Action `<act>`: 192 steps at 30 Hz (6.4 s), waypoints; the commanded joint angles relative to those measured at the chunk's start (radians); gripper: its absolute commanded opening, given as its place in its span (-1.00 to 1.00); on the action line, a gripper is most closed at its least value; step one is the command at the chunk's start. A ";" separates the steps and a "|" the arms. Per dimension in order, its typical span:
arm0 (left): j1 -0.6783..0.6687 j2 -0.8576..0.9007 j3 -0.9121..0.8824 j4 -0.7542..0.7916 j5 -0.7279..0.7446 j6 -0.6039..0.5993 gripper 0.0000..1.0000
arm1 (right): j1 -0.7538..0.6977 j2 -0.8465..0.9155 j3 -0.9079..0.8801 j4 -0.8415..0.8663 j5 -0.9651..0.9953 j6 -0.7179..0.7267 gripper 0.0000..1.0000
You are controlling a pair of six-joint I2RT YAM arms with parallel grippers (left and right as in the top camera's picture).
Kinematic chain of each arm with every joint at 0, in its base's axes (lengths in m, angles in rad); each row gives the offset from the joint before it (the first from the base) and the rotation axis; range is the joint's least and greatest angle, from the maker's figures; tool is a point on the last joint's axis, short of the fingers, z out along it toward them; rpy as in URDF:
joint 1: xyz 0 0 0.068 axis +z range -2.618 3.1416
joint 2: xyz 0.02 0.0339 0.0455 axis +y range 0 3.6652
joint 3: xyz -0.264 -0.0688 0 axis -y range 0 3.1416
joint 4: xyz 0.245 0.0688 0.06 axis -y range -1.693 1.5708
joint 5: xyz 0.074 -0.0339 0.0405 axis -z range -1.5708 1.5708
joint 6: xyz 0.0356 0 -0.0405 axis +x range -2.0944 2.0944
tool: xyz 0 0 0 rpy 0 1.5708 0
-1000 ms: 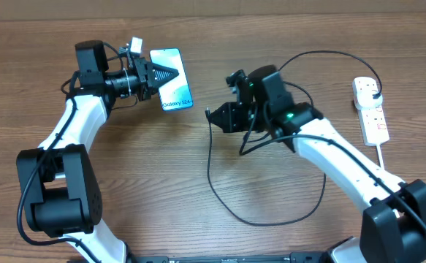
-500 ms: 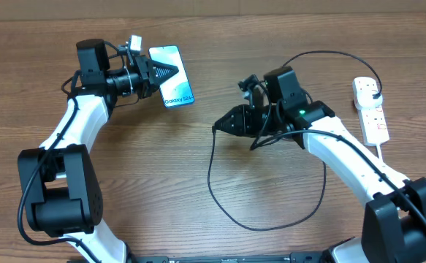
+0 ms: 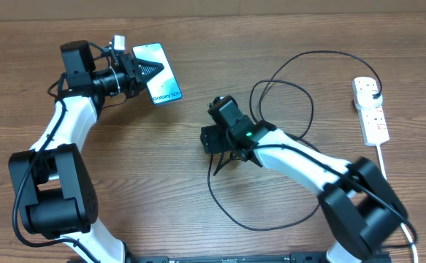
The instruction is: Plug charger to phone and switch on socket
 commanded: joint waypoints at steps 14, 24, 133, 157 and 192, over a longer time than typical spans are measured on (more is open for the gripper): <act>-0.002 0.002 0.010 0.005 0.032 -0.013 -0.91 | 0.077 0.163 0.060 0.037 0.270 -0.011 0.11; -0.002 0.002 0.009 0.005 0.034 -0.009 -0.92 | 0.101 0.256 0.151 -0.049 0.291 -0.002 -0.35; -0.232 0.118 0.010 0.459 0.193 -0.354 -0.91 | -0.375 0.128 0.261 -0.174 -1.459 -0.204 -0.92; -0.253 0.118 0.010 0.476 0.152 -0.349 -0.91 | -0.376 0.128 0.261 -0.151 -1.442 -0.154 -0.92; -0.250 0.118 0.010 0.476 0.163 -0.331 -0.91 | -0.411 0.128 0.261 -0.137 -1.464 -0.154 -0.92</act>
